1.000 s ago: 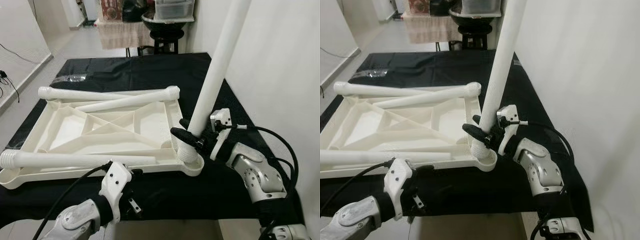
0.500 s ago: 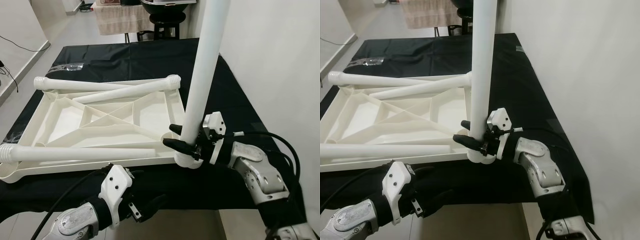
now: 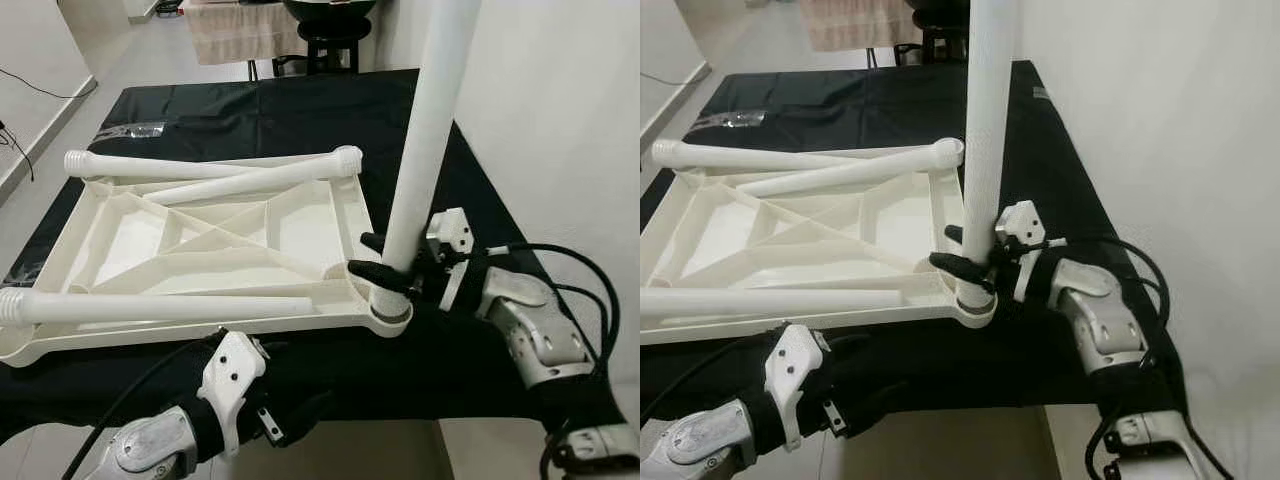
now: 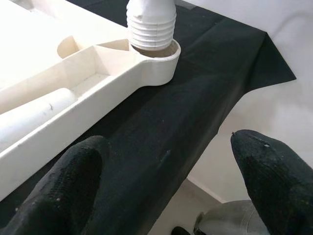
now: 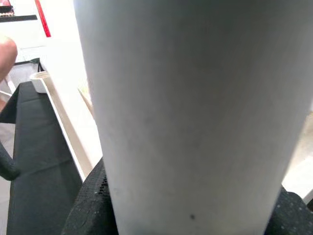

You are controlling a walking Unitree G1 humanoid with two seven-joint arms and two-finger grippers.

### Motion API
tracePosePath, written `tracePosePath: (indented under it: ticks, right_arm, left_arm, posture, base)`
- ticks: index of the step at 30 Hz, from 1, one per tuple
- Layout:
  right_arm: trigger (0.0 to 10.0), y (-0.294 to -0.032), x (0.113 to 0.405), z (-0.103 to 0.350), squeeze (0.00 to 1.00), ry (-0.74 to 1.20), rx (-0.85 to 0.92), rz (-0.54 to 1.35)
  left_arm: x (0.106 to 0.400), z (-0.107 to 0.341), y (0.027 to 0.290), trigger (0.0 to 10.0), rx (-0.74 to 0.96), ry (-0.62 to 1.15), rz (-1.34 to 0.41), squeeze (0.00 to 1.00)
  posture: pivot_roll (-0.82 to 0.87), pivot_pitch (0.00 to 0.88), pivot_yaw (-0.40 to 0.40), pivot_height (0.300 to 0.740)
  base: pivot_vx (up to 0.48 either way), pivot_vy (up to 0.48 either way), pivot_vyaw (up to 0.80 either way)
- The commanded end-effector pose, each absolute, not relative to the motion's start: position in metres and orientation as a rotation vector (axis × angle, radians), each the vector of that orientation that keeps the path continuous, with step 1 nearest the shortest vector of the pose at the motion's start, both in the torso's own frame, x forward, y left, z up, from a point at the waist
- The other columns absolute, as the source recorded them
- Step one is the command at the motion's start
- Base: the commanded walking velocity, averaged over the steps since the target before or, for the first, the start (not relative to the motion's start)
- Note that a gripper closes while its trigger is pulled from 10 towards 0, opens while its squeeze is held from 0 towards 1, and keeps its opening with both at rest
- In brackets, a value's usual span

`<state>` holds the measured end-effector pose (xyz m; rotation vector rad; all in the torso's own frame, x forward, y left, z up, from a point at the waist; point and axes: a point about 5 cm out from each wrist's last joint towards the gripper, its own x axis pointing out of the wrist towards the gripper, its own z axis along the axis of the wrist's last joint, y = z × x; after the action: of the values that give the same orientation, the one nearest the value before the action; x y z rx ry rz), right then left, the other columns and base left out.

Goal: Building children table

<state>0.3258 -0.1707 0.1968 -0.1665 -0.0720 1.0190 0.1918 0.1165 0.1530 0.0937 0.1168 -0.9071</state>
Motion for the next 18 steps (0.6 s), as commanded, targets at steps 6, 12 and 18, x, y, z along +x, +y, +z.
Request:
tracePosePath:
  ticks: [6, 12, 18]
  right_arm:
    - [10.0, -0.183, 0.322, 0.168, 0.0, 0.074, -0.192, 1.021]
    - [10.0, -0.195, 0.311, 0.166, 0.0, 0.088, -0.179, 1.069]
    - [10.0, -0.202, 0.304, 0.172, 0.0, 0.064, -0.131, 1.074]
  left_arm:
    - [0.186, 0.15, 0.116, 10.0, 0.108, 0.14, -0.926, 0.0]
    - [0.184, 0.149, 0.116, 10.0, 0.11, 0.142, -0.925, 0.0]
    - [0.183, 0.149, 0.116, 10.0, 0.11, 0.142, -0.925, 0.0]
  posture:
    - [-0.04, 0.194, 0.001, 0.74]
    - [-0.04, 0.188, -0.004, 0.74]
    - [-0.04, 0.182, -0.007, 0.74]
  base:
    - [0.0, 0.0, 0.0]
    - [0.0, 0.0, 0.0]
    - [0.0, 0.0, 0.0]
